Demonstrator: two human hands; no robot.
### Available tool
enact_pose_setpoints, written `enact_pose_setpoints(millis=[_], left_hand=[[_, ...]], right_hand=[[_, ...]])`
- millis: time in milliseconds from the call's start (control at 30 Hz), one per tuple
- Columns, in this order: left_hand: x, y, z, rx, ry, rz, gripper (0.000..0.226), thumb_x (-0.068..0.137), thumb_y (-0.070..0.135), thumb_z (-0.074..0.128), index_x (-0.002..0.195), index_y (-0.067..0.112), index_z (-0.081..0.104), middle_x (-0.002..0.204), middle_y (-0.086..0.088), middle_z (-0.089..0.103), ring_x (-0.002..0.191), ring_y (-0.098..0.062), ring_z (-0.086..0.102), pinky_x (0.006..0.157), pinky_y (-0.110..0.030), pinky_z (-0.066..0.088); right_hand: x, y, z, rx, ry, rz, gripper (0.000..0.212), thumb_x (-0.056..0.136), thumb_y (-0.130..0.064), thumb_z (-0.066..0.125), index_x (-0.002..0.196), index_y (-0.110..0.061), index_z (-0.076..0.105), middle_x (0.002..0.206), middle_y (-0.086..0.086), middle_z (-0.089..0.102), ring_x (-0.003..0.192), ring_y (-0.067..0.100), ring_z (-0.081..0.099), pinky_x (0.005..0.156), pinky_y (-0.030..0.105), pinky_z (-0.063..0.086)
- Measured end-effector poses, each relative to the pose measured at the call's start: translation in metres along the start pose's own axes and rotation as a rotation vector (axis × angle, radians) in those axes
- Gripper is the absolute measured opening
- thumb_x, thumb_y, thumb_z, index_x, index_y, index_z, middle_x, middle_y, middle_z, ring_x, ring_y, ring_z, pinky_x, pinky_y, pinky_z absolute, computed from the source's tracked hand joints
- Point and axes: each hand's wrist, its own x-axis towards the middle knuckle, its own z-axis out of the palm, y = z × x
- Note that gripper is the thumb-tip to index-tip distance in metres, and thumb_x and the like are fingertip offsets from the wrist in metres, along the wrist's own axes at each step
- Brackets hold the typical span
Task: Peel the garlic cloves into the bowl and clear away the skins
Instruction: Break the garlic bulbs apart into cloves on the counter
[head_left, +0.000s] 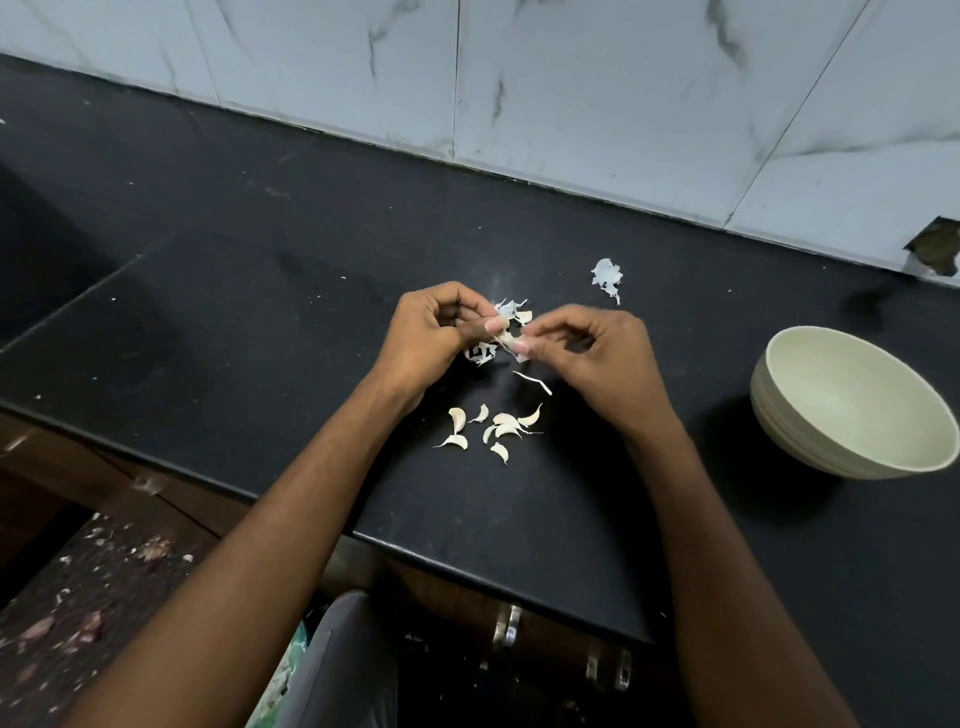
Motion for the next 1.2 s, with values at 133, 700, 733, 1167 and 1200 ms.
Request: enact_pose_setpoints(millis=[133, 700, 733, 1167, 1200], left_hand=[[0.0, 0.0, -0.001, -0.037, -0.008, 0.001, 0.011, 0.085, 0.005, 0.082, 0.09, 0.003, 0.072, 0.091, -0.033, 0.071, 0.078, -0.027, 0.065, 0.076, -0.033, 0.052], [0.004, 0.0, -0.002, -0.092, 0.079, -0.074, 0.023, 0.083, -0.003, 0.081, 0.105, -0.002, 0.075, 0.083, -0.01, 0.07, 0.068, -0.014, 0.062, 0.071, -0.025, 0.056], [0.004, 0.0, -0.002, -0.085, 0.079, -0.082, 0.02, 0.084, -0.002, 0.08, 0.103, -0.002, 0.075, 0.083, -0.011, 0.07, 0.067, -0.014, 0.062, 0.07, -0.024, 0.056], [-0.016, 0.016, -0.006, -0.238, 0.02, -0.171, 0.018, 0.086, 0.0, 0.078, 0.102, -0.008, 0.075, 0.093, -0.025, 0.076, 0.085, -0.028, 0.076, 0.08, -0.032, 0.063], [-0.016, 0.017, -0.007, -0.245, 0.023, -0.182, 0.016, 0.087, 0.0, 0.077, 0.101, -0.007, 0.075, 0.094, -0.024, 0.077, 0.087, -0.029, 0.077, 0.079, -0.033, 0.064]], right_hand=[[0.016, 0.015, 0.008, -0.251, 0.004, -0.028, 0.041, 0.073, -0.043, 0.092, 0.11, -0.031, 0.08, 0.093, -0.012, 0.068, 0.084, 0.008, 0.059, 0.081, 0.024, 0.049], [0.014, 0.016, 0.006, 0.187, 0.081, 0.145, 0.016, 0.085, -0.013, 0.085, 0.101, -0.012, 0.083, 0.083, 0.002, 0.08, 0.074, 0.018, 0.075, 0.068, 0.032, 0.062], [0.013, 0.015, 0.005, 0.256, 0.079, 0.183, 0.017, 0.085, -0.01, 0.085, 0.102, -0.008, 0.082, 0.084, 0.007, 0.08, 0.075, 0.021, 0.076, 0.071, 0.033, 0.063], [0.007, 0.001, 0.003, 0.359, 0.04, 0.248, 0.014, 0.079, -0.014, 0.089, 0.087, -0.007, 0.081, 0.085, 0.018, 0.078, 0.051, 0.014, 0.056, 0.055, 0.022, 0.049], [0.007, 0.0, 0.003, 0.374, 0.042, 0.251, 0.013, 0.08, -0.013, 0.088, 0.088, -0.006, 0.081, 0.084, 0.022, 0.076, 0.05, 0.015, 0.056, 0.056, 0.022, 0.05]])
